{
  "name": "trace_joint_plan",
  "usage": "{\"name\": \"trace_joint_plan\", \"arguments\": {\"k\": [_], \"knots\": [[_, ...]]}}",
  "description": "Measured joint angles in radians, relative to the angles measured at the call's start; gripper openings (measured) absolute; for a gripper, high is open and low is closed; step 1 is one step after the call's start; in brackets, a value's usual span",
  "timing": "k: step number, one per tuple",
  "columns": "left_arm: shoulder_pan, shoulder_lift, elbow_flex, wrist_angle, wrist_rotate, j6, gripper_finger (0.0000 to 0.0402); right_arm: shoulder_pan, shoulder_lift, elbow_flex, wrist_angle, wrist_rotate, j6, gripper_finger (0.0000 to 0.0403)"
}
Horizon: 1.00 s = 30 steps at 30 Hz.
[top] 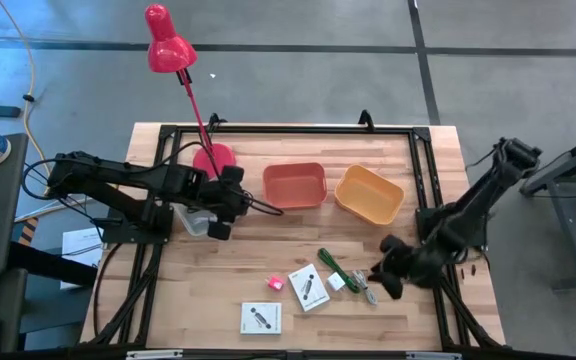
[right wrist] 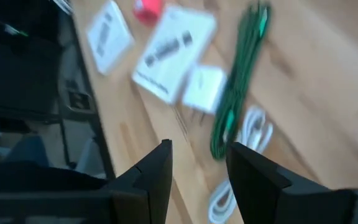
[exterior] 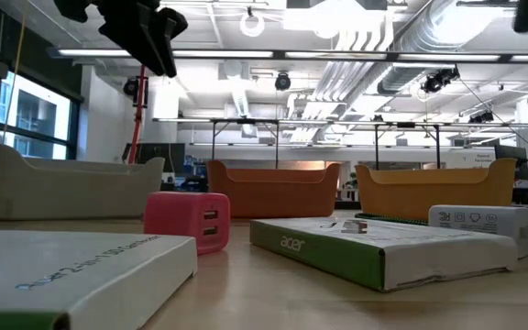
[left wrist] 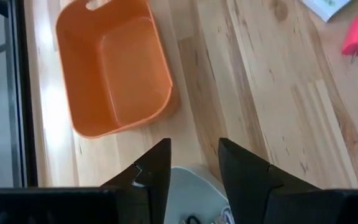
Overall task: Pick and place items into bin
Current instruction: Put the white charger cable into the gray bin
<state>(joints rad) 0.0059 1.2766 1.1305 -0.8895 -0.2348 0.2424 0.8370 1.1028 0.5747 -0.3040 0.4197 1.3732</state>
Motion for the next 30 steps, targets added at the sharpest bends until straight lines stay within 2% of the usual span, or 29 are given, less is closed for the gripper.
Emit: {"name": "trace_joint_plan", "arguments": {"k": [8,13,30], "knots": [[0.000,0.000,0.000,0.084,0.000,0.054,0.0122,0.032,0.249,0.000,0.132,-0.016,0.102,0.0142],[0.000,0.000,0.000,0.105,0.000,0.064,0.0122,0.027,0.333,0.000,0.136,-0.113,0.169,0.0142],[0.000,0.000,0.000,0.149,-0.015,0.064,0.0122,-0.010,0.349,0.000,0.100,-0.147,0.196,0.0142]]}}
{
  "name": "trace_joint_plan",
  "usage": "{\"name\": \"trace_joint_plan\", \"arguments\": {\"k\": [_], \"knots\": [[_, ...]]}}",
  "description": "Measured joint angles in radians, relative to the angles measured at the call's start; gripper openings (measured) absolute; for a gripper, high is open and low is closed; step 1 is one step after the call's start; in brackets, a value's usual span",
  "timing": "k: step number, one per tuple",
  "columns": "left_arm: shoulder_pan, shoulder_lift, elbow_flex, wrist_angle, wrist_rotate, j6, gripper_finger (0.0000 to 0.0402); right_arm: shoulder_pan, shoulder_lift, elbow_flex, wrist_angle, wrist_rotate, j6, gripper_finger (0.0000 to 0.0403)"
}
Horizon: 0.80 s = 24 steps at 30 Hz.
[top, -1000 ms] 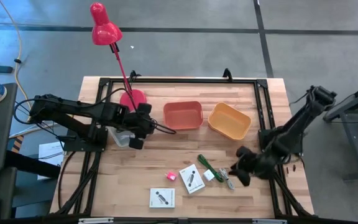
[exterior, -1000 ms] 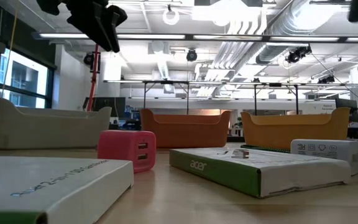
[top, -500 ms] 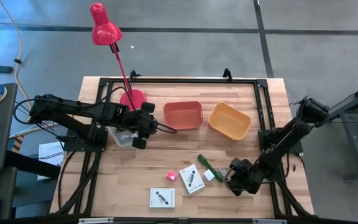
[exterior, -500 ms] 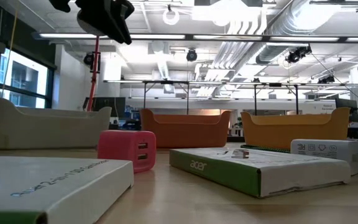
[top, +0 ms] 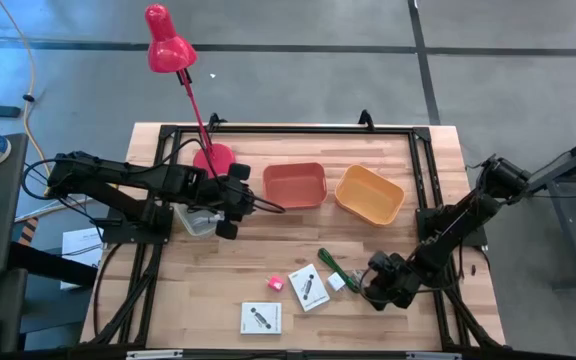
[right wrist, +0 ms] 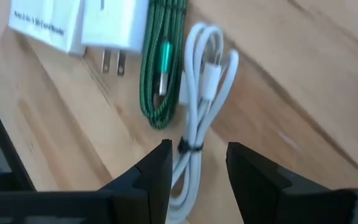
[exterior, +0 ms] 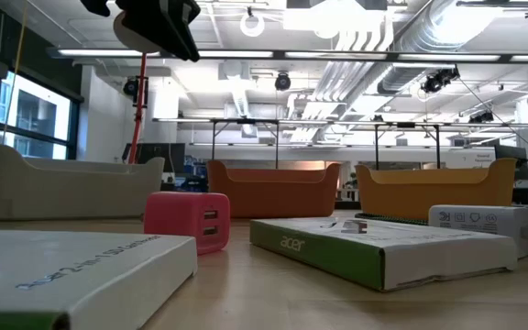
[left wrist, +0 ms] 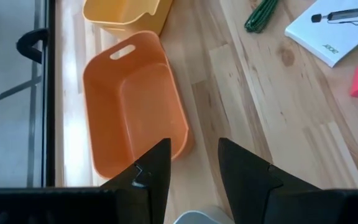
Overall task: Pick and place items into bin
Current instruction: Put the white charger cable into the gray bin
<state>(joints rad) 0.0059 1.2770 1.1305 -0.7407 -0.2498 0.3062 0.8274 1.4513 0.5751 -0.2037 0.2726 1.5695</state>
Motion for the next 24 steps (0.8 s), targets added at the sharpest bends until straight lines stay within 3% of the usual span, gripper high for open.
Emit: {"name": "trace_joint_plan", "arguments": {"k": [24], "knots": [[0.000,0.004,0.000,0.044,-0.032,0.004,0.0122,-0.134,0.000,0.000,-0.024,-0.148,-0.203,0.0142]]}}
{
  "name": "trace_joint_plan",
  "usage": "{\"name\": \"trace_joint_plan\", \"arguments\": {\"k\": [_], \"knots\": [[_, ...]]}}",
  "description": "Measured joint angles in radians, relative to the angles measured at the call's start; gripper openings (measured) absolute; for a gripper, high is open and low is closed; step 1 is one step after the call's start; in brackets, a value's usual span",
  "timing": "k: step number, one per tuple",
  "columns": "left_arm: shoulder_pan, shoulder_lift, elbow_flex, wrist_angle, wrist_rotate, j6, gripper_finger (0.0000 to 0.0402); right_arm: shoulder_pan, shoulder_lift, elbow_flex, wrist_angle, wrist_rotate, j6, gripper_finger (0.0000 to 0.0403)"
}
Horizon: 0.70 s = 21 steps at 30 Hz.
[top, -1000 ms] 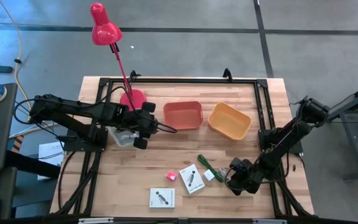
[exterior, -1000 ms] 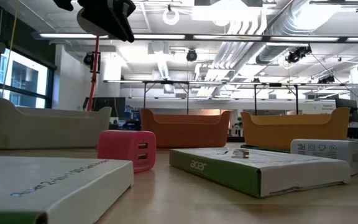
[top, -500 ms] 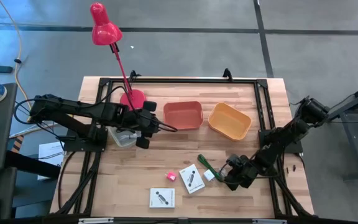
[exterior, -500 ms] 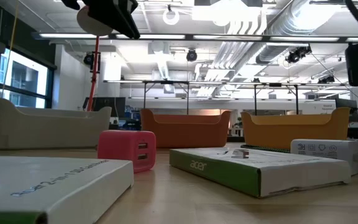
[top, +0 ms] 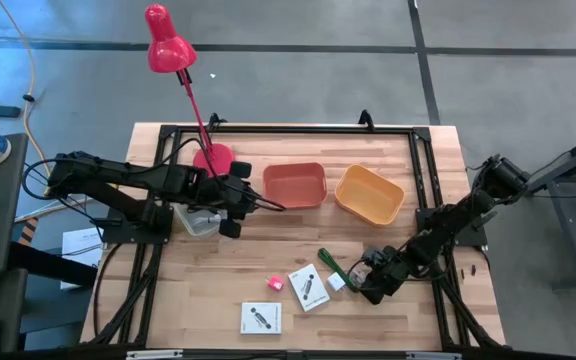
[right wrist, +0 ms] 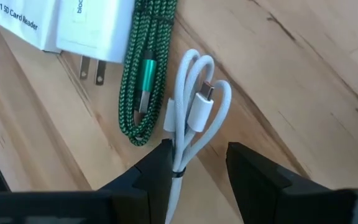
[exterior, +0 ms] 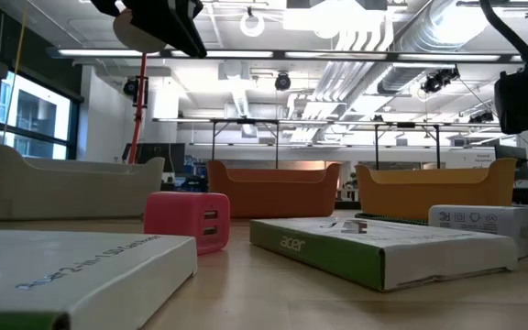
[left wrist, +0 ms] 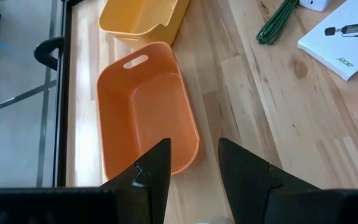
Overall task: Pick and place items into bin
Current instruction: Put the white charger cable into the gray bin
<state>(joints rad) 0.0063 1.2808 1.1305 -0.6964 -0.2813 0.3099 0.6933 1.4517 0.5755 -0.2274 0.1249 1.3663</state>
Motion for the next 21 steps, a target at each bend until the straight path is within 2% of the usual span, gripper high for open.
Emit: {"name": "trace_joint_plan", "arguments": {"k": [5,12,21], "knots": [[0.000,0.000,0.000,0.000,-0.001,0.000,0.0122,0.000,0.000,0.000,0.018,0.019,-0.007,0.0151],[0.000,0.000,0.000,0.000,-0.002,0.000,0.0122,0.000,0.001,0.000,0.020,-0.004,0.007,0.0189],[0.000,0.000,0.000,0.000,-0.002,-0.003,0.0122,0.001,0.049,0.005,0.014,0.001,0.065,0.0192]]}}
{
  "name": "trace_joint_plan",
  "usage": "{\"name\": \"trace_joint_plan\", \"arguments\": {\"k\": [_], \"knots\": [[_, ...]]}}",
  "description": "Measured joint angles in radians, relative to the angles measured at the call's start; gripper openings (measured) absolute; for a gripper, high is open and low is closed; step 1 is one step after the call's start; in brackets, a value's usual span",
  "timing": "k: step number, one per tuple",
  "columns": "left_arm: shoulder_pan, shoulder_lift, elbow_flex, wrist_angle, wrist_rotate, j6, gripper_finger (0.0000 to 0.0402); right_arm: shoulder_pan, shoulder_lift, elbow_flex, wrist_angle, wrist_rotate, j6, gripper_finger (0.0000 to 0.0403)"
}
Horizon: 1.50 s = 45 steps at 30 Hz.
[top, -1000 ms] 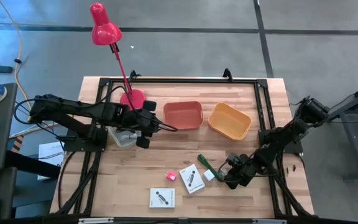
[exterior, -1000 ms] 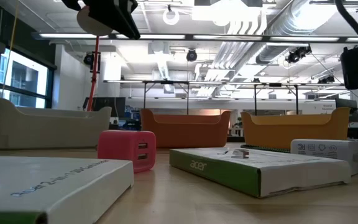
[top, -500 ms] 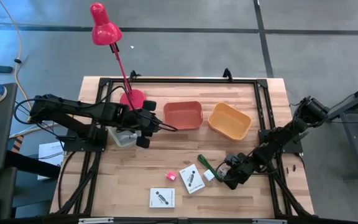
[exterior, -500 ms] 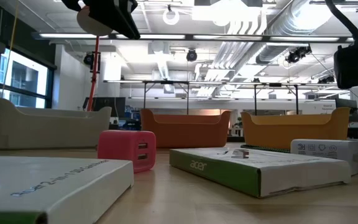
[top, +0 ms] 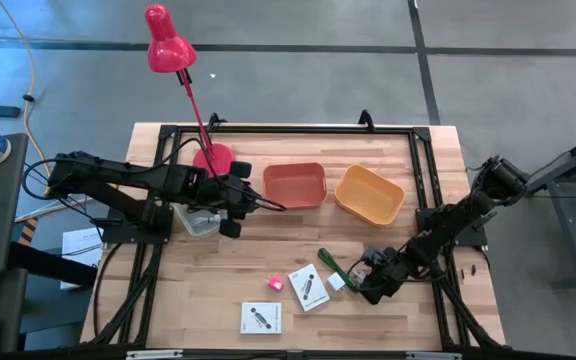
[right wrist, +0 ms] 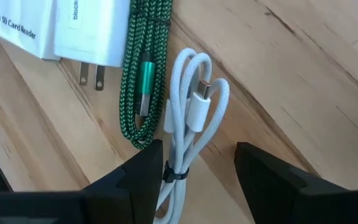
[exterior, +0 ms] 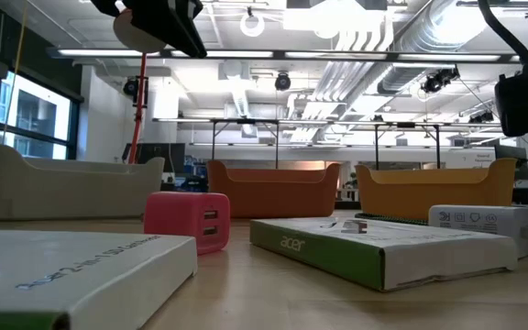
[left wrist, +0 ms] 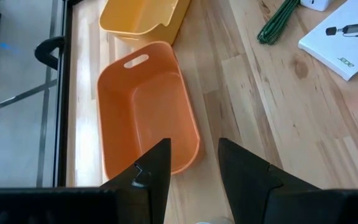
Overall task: Pick and place items into bin
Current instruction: Put the white charger cable into the gray bin
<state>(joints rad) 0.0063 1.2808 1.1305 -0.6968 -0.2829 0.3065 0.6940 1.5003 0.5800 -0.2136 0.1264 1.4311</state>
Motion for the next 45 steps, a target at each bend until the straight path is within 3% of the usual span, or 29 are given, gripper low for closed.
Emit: {"name": "trace_joint_plan", "arguments": {"k": [5,21,25,31,38,45], "knots": [[0.000,0.000,0.000,0.000,0.000,0.000,0.0122,0.000,0.002,0.000,-0.026,0.026,0.050,0.0176],[0.000,0.000,0.000,0.000,0.001,-0.023,0.0122,0.000,0.005,-0.003,-0.052,0.036,0.053,0.0016],[0.000,0.000,0.000,0.000,0.001,-0.024,0.0122,0.000,0.003,-0.003,-0.053,0.054,0.049,0.0017],[0.000,0.000,0.000,0.000,0.001,-0.031,0.0122,0.000,0.007,0.047,-0.126,0.124,0.013,0.0049],[0.000,0.000,0.000,0.001,0.001,-0.053,0.0122,-0.001,0.007,0.157,-0.290,0.200,-0.071,0.0014],[0.000,0.000,0.000,0.009,0.001,-0.054,0.0122,-0.045,0.007,0.261,-0.381,0.267,-0.167,0.0035]]}}
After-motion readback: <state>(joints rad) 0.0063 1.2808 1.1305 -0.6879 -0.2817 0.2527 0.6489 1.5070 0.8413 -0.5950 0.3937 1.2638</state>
